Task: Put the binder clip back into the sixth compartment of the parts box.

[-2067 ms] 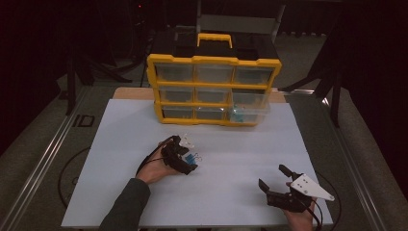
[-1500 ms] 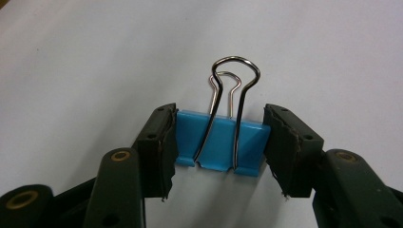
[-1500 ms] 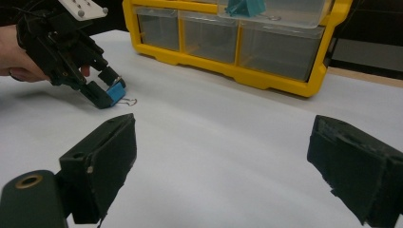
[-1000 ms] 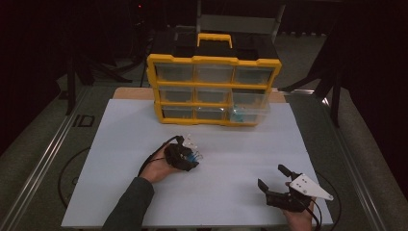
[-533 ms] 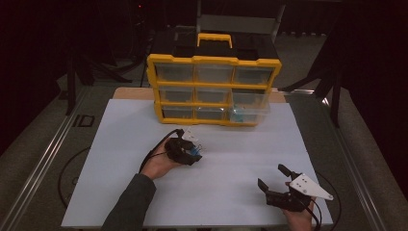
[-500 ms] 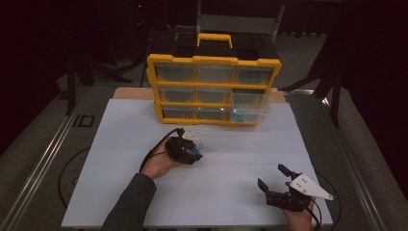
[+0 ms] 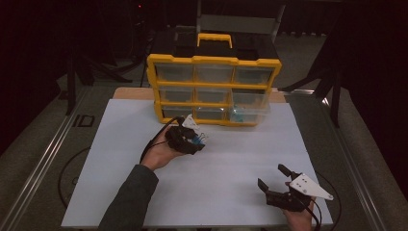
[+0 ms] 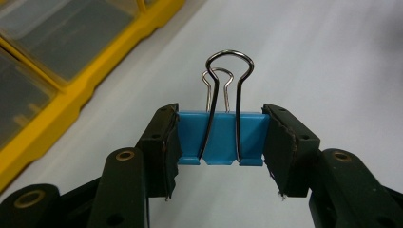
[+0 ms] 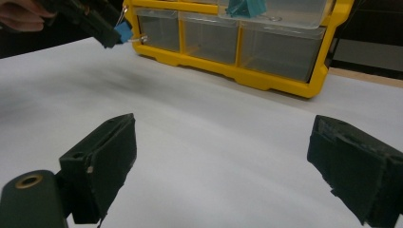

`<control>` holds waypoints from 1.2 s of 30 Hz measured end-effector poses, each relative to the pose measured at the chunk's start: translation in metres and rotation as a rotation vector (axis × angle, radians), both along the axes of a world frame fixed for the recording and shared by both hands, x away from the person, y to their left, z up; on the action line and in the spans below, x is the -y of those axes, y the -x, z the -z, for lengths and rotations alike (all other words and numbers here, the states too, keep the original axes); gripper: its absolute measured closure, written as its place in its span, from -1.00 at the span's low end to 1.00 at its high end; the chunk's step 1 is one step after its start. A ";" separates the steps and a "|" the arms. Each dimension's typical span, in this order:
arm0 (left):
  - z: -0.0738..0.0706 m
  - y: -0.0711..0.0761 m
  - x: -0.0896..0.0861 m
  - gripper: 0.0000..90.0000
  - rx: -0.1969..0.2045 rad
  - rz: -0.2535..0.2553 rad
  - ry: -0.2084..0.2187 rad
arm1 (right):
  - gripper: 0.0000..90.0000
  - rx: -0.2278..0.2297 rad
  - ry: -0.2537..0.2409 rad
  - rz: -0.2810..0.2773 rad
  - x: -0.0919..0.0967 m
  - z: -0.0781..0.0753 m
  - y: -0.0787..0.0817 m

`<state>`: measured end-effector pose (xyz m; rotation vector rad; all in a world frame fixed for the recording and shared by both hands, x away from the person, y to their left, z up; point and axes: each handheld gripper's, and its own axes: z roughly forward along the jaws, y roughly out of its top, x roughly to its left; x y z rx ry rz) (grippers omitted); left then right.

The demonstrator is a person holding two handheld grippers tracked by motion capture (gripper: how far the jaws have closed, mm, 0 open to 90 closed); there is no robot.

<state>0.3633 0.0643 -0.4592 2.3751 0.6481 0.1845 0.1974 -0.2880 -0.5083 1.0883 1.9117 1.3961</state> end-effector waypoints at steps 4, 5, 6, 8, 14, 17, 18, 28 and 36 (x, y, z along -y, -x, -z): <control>-0.011 -0.005 0.000 0.11 0.004 -0.010 0.022 | -0.79 0.000 0.002 -0.002 0.000 0.000 0.000; -0.011 -0.005 0.000 0.11 0.004 -0.010 0.022 | -0.79 0.000 0.002 -0.002 0.000 0.000 0.000; -0.013 -0.005 0.001 0.11 0.004 -0.012 0.032 | -0.79 0.000 0.002 -0.002 0.000 0.000 0.000; -0.018 -0.007 0.003 0.11 0.008 -0.006 0.034 | -0.79 -0.001 0.001 -0.001 0.000 0.000 0.000; -0.028 -0.010 0.012 0.11 0.017 0.007 0.039 | -0.79 -0.002 0.001 -0.004 0.000 0.000 -0.001; -0.035 -0.014 0.016 0.11 0.019 0.017 0.046 | -0.79 -0.003 0.000 -0.003 -0.001 0.000 -0.001; -0.035 -0.014 0.016 0.11 0.019 0.017 0.046 | -0.79 -0.003 0.001 -0.004 -0.001 0.000 -0.001; -0.068 -0.032 0.031 0.11 0.047 0.035 0.068 | -0.79 -0.002 0.000 -0.005 0.000 0.001 -0.001; -0.091 -0.041 0.047 0.11 0.072 0.056 0.081 | -0.79 -0.001 -0.001 -0.004 0.000 0.000 -0.001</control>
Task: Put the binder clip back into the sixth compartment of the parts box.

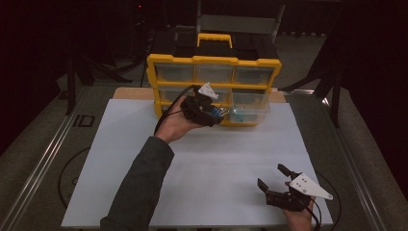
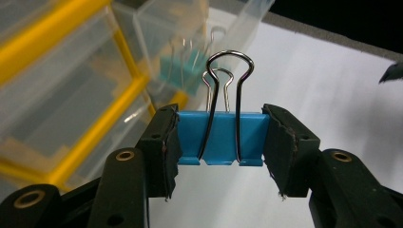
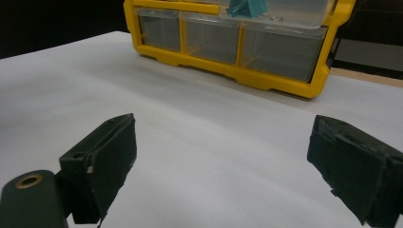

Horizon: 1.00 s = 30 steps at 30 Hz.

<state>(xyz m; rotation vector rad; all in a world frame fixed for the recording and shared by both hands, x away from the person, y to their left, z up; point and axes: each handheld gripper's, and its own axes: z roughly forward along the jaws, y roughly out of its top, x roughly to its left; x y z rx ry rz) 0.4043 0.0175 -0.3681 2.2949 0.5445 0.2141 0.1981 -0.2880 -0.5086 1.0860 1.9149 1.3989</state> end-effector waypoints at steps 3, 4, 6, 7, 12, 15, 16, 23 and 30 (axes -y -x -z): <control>-0.011 -0.006 0.010 0.11 0.009 0.003 -0.002 | -0.79 0.002 -0.003 0.000 0.000 0.000 0.000; -0.014 -0.007 0.012 0.11 0.011 0.007 -0.003 | -0.79 0.003 -0.004 0.000 0.000 0.000 0.000; -0.018 -0.010 0.017 0.11 0.014 0.012 -0.003 | -0.79 0.002 -0.004 0.000 0.000 0.000 0.000; -0.020 -0.012 0.019 0.11 0.015 0.016 -0.003 | -0.79 0.002 -0.004 0.000 0.000 0.000 0.000; -0.025 -0.017 0.028 0.11 0.016 0.017 -0.008 | -0.79 0.003 -0.005 -0.002 0.000 0.000 0.000; -0.030 -0.022 0.037 0.11 0.012 0.022 -0.010 | -0.79 0.003 -0.010 0.001 0.000 0.000 0.000; -0.030 -0.023 0.038 0.11 0.013 0.019 -0.009 | -0.79 0.003 -0.011 0.000 0.000 -0.001 0.000; -0.030 -0.032 0.053 0.11 0.004 0.010 -0.002 | -0.79 0.003 -0.012 -0.001 0.000 -0.001 0.000; -0.028 -0.039 0.066 0.11 -0.004 0.004 0.001 | -0.79 0.000 -0.018 0.000 0.000 0.000 -0.001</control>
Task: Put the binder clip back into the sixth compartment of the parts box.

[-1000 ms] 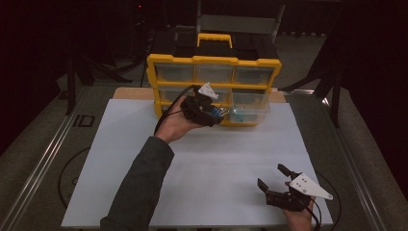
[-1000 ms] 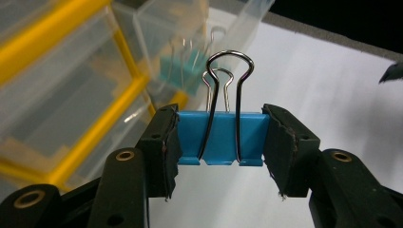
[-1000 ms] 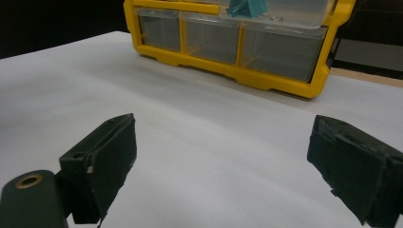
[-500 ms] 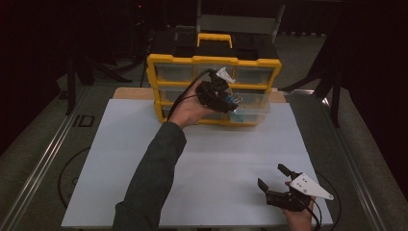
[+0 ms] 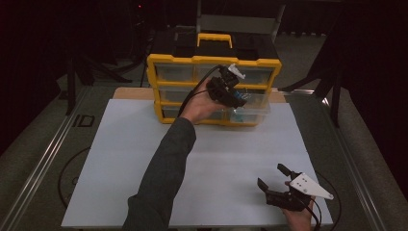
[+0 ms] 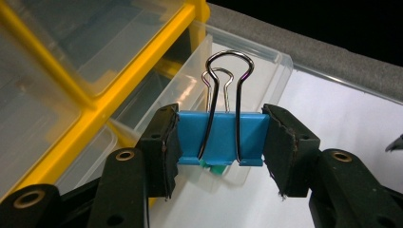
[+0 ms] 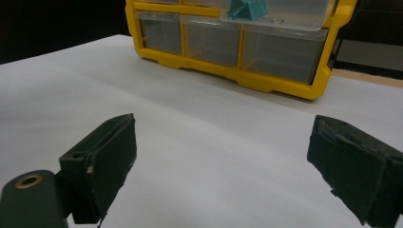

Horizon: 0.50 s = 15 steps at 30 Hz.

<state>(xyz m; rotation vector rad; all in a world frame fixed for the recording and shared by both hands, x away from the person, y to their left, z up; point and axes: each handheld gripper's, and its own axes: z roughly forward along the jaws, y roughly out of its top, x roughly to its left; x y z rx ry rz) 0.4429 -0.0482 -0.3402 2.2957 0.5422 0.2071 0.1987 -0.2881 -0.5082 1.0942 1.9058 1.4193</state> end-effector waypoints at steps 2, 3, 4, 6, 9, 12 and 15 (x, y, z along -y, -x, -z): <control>0.001 -0.002 0.008 0.11 -0.004 -0.003 0.003 | -0.79 0.001 -0.003 0.000 0.001 0.000 0.000; 0.001 -0.003 0.010 0.11 -0.004 -0.003 0.005 | -0.79 0.001 -0.002 0.001 0.001 0.000 0.000; 0.001 -0.003 0.012 0.11 -0.005 -0.006 0.005 | -0.79 0.001 -0.003 0.001 0.001 0.000 0.000; 0.002 -0.004 0.014 0.11 -0.006 -0.009 0.004 | -0.79 0.002 -0.003 0.001 0.001 0.000 0.000; 0.005 -0.005 0.021 0.11 -0.012 -0.026 0.016 | -0.79 -0.002 -0.004 0.001 0.000 0.000 0.000; 0.006 -0.005 0.024 0.11 -0.013 -0.030 0.018 | -0.79 0.001 -0.006 -0.001 0.000 0.000 0.000; 0.008 -0.007 0.029 0.09 -0.029 -0.054 0.043 | -0.79 0.001 -0.008 -0.001 0.000 0.000 0.000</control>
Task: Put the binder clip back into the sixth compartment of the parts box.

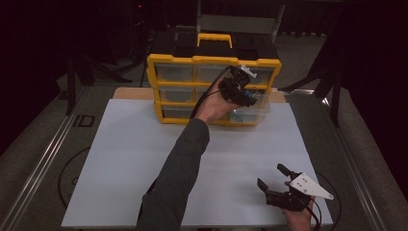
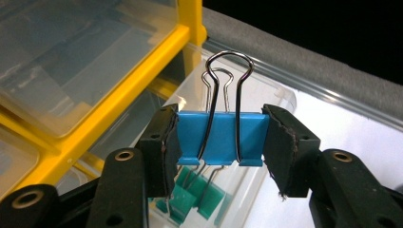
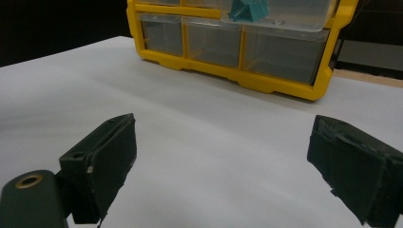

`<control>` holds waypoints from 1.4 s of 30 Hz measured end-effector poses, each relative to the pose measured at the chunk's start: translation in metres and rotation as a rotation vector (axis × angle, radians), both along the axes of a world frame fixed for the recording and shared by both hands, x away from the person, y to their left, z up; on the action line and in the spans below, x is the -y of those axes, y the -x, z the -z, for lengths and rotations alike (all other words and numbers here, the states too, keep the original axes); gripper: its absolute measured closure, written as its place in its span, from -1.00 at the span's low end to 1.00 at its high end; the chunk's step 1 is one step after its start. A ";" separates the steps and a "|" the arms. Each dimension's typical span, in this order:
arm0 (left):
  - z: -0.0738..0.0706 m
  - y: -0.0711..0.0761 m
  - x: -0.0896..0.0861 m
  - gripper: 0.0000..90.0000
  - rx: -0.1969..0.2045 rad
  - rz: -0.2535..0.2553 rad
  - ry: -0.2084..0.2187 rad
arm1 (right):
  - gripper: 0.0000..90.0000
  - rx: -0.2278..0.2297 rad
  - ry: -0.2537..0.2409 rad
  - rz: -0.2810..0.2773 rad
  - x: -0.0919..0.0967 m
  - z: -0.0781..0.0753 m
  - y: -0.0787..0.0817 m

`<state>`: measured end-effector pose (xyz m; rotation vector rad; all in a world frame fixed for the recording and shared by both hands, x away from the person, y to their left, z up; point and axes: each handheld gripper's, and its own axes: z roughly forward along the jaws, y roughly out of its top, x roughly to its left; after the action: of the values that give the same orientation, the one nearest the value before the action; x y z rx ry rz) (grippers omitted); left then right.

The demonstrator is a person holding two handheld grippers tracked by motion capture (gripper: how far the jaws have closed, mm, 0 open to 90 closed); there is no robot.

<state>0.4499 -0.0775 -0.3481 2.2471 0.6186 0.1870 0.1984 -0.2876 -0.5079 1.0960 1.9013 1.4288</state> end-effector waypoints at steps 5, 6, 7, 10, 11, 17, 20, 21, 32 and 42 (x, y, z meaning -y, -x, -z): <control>0.002 -0.001 -0.001 -0.75 -0.005 -0.053 0.008 | -0.79 0.002 -0.001 0.001 0.001 0.000 0.000; 0.002 -0.001 -0.001 -0.84 -0.007 -0.058 0.004 | -0.79 0.000 -0.001 0.003 0.001 0.000 0.001; 0.002 0.000 -0.002 -0.90 -0.002 -0.065 -0.006 | -0.79 0.000 -0.002 0.004 0.001 0.000 0.001; 0.001 0.001 -0.006 -0.98 0.002 -0.069 -0.015 | -0.79 0.001 0.000 0.000 0.000 0.000 0.001; 0.001 0.001 -0.008 -0.98 0.004 -0.066 -0.018 | -0.79 0.002 0.001 -0.001 0.000 0.000 0.001; 0.003 0.004 -0.021 -0.99 0.005 -0.082 -0.005 | -0.79 0.000 0.001 0.002 0.000 0.000 0.001; 0.003 0.005 -0.029 -0.99 0.007 -0.091 -0.003 | -0.79 0.000 0.003 0.002 0.000 0.000 0.001; 0.003 0.006 -0.033 -0.99 0.005 -0.092 -0.002 | -0.79 0.001 0.005 0.002 0.000 0.000 0.001; 0.008 0.021 -0.083 -1.00 0.023 -0.105 -0.004 | -0.79 -0.001 0.007 -0.001 -0.002 0.000 0.000; 0.018 0.045 -0.134 -1.00 0.059 -0.130 0.037 | -0.79 -0.002 0.010 -0.004 -0.003 0.000 0.001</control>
<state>0.4045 0.0568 -0.3658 2.1590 0.7313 0.3039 0.1977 -0.2844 -0.5084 1.0899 1.9108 1.4194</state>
